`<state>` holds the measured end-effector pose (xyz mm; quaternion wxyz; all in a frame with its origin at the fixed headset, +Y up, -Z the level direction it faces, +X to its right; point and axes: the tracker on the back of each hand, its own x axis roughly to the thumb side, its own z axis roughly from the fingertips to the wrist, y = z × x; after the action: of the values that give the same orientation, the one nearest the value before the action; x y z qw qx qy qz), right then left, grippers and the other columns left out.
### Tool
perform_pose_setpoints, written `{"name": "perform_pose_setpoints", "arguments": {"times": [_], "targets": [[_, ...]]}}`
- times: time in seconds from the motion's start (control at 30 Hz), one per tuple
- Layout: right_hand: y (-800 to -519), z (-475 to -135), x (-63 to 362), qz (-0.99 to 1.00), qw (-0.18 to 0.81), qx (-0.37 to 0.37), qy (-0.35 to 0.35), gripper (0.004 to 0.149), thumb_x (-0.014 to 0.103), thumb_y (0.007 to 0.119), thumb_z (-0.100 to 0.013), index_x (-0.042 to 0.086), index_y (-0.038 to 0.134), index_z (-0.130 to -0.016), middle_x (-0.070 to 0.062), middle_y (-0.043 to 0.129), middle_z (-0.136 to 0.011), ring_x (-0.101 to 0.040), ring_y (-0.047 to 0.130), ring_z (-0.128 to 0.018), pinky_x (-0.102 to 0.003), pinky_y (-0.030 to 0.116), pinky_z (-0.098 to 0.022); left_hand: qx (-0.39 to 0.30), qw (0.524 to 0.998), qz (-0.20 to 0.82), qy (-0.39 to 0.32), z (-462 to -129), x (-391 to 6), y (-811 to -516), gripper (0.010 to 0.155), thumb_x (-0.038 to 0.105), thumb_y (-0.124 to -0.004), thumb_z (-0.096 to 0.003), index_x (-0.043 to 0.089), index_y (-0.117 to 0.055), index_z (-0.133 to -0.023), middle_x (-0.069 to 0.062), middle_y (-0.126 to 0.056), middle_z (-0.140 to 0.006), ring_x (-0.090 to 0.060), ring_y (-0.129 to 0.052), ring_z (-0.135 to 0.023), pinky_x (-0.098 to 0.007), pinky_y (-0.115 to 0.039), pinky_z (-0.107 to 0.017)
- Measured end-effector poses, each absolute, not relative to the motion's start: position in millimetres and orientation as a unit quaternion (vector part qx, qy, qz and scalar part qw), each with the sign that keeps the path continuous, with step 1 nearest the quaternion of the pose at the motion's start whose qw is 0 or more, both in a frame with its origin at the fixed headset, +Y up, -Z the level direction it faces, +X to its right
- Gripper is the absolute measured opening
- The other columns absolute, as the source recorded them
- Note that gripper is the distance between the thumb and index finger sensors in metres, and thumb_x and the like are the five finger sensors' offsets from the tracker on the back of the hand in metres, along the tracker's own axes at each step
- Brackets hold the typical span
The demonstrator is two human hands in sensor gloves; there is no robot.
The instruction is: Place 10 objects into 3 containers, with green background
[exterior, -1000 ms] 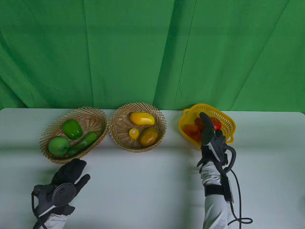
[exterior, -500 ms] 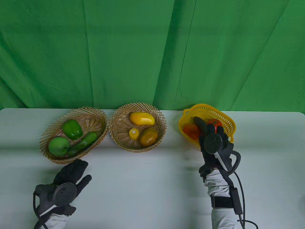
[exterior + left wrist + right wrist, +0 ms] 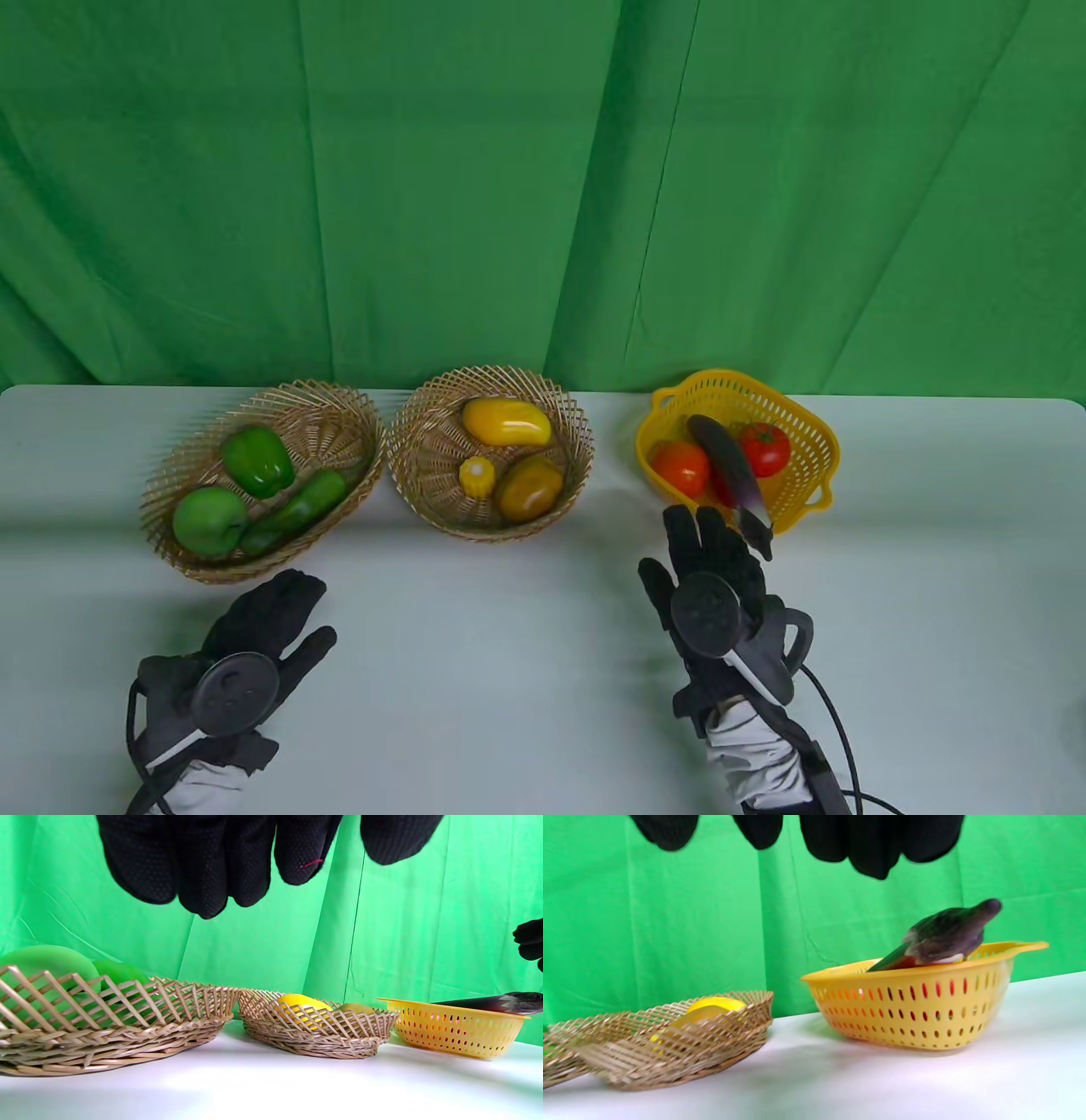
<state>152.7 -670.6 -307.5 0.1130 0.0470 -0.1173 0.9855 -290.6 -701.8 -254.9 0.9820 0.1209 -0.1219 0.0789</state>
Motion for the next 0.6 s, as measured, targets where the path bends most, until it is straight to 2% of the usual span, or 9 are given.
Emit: {"name": "perform_pose_setpoints", "arguments": {"times": [0.27,0.33,0.6], "targets": [[-693.9,-283.3,135.4,0.983,0.141,0.075,-0.090,0.068,0.054,0.060,-0.059,0.022,0.041,-0.116,-0.024,0.046,-0.119,-0.053,0.058,-0.100,-0.067,0.051,-0.074,0.113,0.982,0.074,-0.132,-254.9,-283.9,-705.6,0.064,0.059,-0.062,-0.0560,0.027,-0.061,-0.111,-0.012,-0.076,-0.111,-0.037,-0.085,-0.096,-0.054,-0.076,-0.063],[-699.6,-280.1,127.7,0.986,0.126,0.086,-0.066,0.068,0.054,0.060,-0.060,0.022,0.040,-0.116,-0.024,0.046,-0.119,-0.053,0.058,-0.100,-0.066,0.051,-0.074,0.113,0.982,0.073,-0.135,-254.4,-281.9,-706.1,0.064,0.059,-0.062,-0.0560,0.027,-0.061,-0.111,-0.012,-0.075,-0.111,-0.036,-0.085,-0.096,-0.054,-0.076,-0.063],[-710.9,-267.1,109.3,0.986,0.099,0.119,-0.055,0.068,0.054,0.060,-0.059,0.022,0.040,-0.116,-0.024,0.047,-0.119,-0.053,0.058,-0.100,-0.067,0.051,-0.074,0.101,0.981,0.071,-0.149,-254.3,-274.2,-711.5,0.064,0.059,-0.062,-0.0560,0.027,-0.061,-0.111,-0.012,-0.075,-0.111,-0.037,-0.086,-0.096,-0.054,-0.076,-0.063]]}}
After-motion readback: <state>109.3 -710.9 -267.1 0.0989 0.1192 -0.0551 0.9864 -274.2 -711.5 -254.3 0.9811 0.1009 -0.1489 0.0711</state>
